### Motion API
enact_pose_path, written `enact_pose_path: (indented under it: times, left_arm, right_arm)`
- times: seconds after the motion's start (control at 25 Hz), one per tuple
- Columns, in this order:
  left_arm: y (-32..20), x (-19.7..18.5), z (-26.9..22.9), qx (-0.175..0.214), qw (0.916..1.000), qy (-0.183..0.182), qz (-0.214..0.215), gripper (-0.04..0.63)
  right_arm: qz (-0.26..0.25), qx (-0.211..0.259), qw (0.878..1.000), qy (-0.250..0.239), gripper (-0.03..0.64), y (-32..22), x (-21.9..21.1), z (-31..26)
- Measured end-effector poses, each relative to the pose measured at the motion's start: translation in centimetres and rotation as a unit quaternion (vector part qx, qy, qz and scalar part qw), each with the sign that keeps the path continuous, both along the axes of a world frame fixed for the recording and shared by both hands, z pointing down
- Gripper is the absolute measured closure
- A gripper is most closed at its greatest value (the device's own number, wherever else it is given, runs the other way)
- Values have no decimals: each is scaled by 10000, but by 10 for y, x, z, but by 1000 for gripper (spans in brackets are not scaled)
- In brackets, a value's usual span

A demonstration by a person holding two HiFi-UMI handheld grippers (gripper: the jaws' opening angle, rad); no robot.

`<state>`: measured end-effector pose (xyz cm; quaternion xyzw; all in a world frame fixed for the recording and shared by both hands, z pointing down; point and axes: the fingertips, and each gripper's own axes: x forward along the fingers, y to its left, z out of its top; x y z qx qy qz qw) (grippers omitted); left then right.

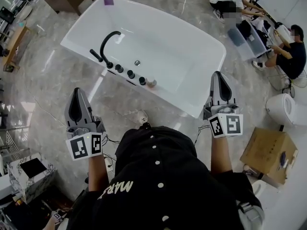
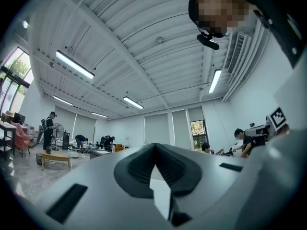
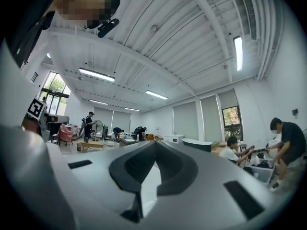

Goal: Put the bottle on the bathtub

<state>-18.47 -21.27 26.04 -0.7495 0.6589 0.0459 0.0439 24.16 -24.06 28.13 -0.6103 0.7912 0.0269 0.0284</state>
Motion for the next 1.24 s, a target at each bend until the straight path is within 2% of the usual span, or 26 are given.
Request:
enact_pose_path:
  times: [0.28,1.24]
  left_arm:
    - [0,6,8,-134,9999,-66,54,586]
    - [-13,17,2,-108,9998,-82,122,586]
  right_arm:
    - [51,-121,9999,54,615,-1,3,7]
    - [-1,-169,9998,140,615,-19,2,9]
